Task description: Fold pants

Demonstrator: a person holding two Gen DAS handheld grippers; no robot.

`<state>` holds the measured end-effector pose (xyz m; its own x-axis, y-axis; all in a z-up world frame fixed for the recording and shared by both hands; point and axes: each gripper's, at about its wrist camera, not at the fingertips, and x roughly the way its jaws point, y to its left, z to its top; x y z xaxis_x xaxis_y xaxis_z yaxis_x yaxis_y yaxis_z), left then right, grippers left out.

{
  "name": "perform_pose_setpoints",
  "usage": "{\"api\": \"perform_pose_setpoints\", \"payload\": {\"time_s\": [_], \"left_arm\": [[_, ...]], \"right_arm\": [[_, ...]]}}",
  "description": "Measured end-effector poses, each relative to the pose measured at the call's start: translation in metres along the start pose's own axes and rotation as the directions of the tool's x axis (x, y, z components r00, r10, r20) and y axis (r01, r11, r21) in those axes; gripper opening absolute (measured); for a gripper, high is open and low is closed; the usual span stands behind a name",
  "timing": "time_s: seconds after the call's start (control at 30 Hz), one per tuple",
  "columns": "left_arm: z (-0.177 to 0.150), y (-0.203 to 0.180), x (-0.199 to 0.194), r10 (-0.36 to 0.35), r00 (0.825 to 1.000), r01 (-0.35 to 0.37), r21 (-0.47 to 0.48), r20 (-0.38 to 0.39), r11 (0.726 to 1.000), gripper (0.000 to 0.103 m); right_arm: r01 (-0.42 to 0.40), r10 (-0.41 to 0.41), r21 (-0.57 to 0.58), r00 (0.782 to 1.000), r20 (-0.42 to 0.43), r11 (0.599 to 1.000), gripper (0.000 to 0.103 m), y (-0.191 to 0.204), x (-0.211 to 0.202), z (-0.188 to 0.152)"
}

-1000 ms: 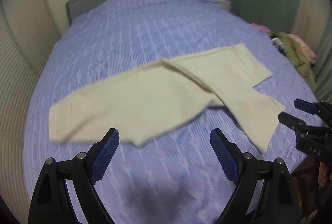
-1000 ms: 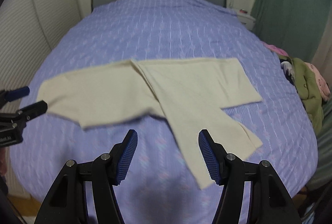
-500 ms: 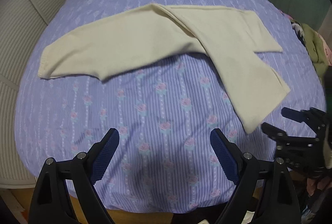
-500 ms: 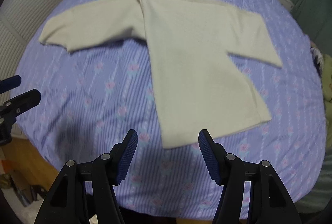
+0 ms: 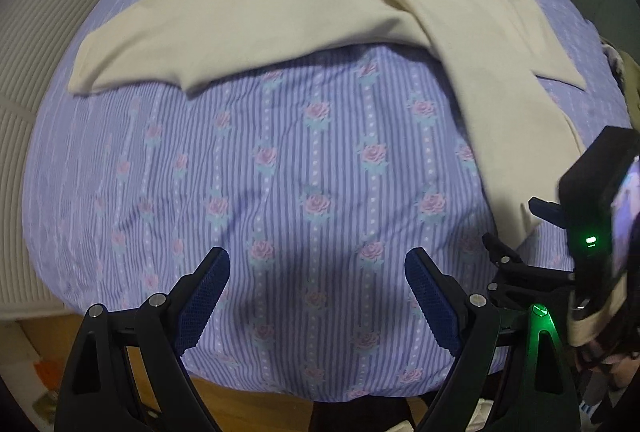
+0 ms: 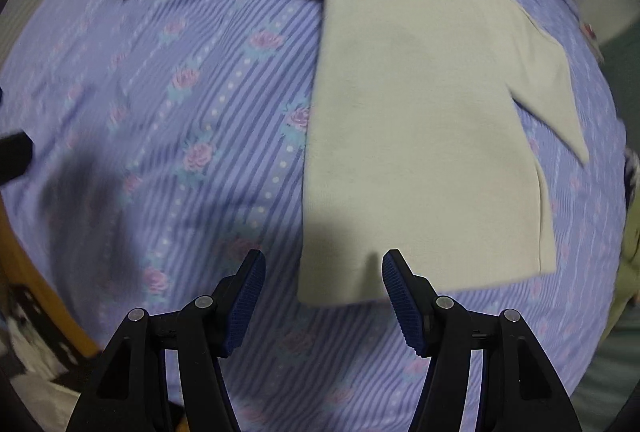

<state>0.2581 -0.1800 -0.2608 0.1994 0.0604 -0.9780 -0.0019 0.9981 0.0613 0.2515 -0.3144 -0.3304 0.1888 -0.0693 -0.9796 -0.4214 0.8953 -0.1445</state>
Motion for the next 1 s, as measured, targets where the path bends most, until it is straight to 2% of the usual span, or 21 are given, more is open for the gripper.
{"api": "perform_pose_setpoints", "payload": {"time_s": [0.07, 0.13, 0.17, 0.2, 0.27, 0.4, 0.5, 0.63, 0.7, 0.8, 1.0], "left_arm": [[0.003, 0.0, 0.002, 0.008, 1.0, -0.008, -0.018, -0.005, 1.0, 0.09], [0.008, -0.003, 0.003, 0.004, 1.0, -0.004, -0.025, -0.004, 1.0, 0.09], [0.012, -0.006, 0.003, 0.0, 1.0, 0.0, -0.026, -0.001, 1.0, 0.09], [0.016, -0.009, 0.003, -0.005, 1.0, 0.005, -0.023, 0.001, 1.0, 0.09], [0.023, -0.015, 0.003, -0.013, 1.0, 0.013, -0.015, 0.002, 1.0, 0.089], [0.041, -0.025, -0.006, -0.043, 0.999, 0.044, -0.008, 0.031, 0.999, 0.089], [0.055, -0.031, -0.016, -0.058, 0.996, 0.058, 0.001, 0.063, 0.998, 0.089], [0.081, -0.043, -0.032, -0.088, 0.989, 0.087, 0.013, 0.118, 0.996, 0.089], [0.101, -0.053, -0.039, -0.1, 0.983, 0.096, 0.031, 0.152, 0.995, 0.089], [0.13, -0.071, -0.046, -0.101, 0.975, 0.087, 0.079, 0.199, 0.993, 0.089], [0.189, -0.102, -0.05, -0.124, 0.954, 0.078, 0.171, 0.272, 0.982, 0.089]], "right_arm": [[-0.015, 0.014, -0.029, 0.999, -0.034, 0.999, 0.06, 0.001, 0.012, 0.002], [-0.042, 0.04, -0.041, 0.998, -0.049, 0.998, 0.054, -0.002, 0.019, 0.004], [-0.051, 0.049, -0.043, 0.998, -0.05, 0.998, 0.047, -0.005, 0.02, 0.005], [-0.054, 0.051, -0.045, 0.997, -0.05, 0.998, 0.031, -0.008, 0.021, 0.005], [-0.088, 0.086, -0.041, 0.995, -0.058, 0.995, 0.01, -0.019, 0.016, 0.006], [-0.099, 0.099, -0.015, 0.994, 0.046, 0.995, 0.008, -0.051, -0.027, 0.006], [-0.098, 0.09, 0.045, 0.984, 0.155, 0.994, 0.008, -0.09, -0.074, 0.006], [-0.062, 0.014, 0.16, 0.958, 0.288, 0.985, 0.008, -0.167, -0.13, 0.019], [-0.024, -0.036, 0.181, 0.947, 0.32, 0.983, 0.008, -0.188, -0.145, 0.031], [0.045, -0.115, 0.201, 0.93, 0.348, 0.979, 0.008, -0.221, -0.146, 0.06], [0.102, -0.188, 0.238, 0.908, 0.374, 0.966, 0.007, -0.271, -0.139, 0.107]]}}
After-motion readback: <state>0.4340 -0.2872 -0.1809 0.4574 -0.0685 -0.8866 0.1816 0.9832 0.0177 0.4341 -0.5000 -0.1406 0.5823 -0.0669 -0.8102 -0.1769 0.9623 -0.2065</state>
